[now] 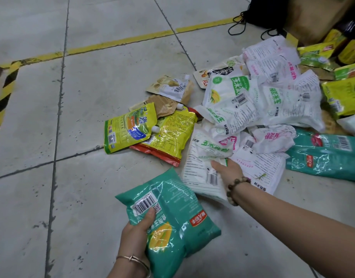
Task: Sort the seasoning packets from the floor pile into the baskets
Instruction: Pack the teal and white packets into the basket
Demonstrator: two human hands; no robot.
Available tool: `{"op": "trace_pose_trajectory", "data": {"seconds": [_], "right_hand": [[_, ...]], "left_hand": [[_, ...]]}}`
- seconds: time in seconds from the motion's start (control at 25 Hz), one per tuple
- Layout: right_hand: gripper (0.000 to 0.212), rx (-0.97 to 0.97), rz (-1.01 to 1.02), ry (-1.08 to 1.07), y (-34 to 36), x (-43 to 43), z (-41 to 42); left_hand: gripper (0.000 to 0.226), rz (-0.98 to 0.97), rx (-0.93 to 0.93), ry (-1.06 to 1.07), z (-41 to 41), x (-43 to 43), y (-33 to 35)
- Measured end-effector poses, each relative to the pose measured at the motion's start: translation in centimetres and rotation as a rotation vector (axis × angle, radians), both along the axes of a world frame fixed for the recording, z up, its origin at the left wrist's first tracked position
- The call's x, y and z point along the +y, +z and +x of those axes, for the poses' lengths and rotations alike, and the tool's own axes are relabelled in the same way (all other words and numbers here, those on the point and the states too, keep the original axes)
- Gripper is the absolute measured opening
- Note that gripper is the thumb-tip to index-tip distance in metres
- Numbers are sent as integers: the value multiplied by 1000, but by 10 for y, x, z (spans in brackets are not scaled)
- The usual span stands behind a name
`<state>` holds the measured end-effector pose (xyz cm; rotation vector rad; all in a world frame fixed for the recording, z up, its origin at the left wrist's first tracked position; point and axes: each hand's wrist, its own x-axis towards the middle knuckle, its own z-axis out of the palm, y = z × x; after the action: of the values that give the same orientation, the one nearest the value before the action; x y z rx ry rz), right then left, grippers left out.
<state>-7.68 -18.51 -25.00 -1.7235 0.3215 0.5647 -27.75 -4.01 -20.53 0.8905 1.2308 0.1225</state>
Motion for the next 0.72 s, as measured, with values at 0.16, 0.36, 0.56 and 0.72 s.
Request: {"op": "trace_pose_trajectory", "data": {"seconds": [0.16,0.36,0.56,0.72], "right_hand": [[10,1,150,-21,28,-59,6],[20,-77,199,-87,104,-148,2],[19,-196,288,-357,186,-208,-25],[18,-276,318,-527,261,-254,-37]], "left_hand": [[8,68,-68,-61,15,-7,11],[7,42,-222,-219,54,-43,54],[24,9,-457,-487,109,-81,135],[23,4,-591,-688,148,-120,201]]}}
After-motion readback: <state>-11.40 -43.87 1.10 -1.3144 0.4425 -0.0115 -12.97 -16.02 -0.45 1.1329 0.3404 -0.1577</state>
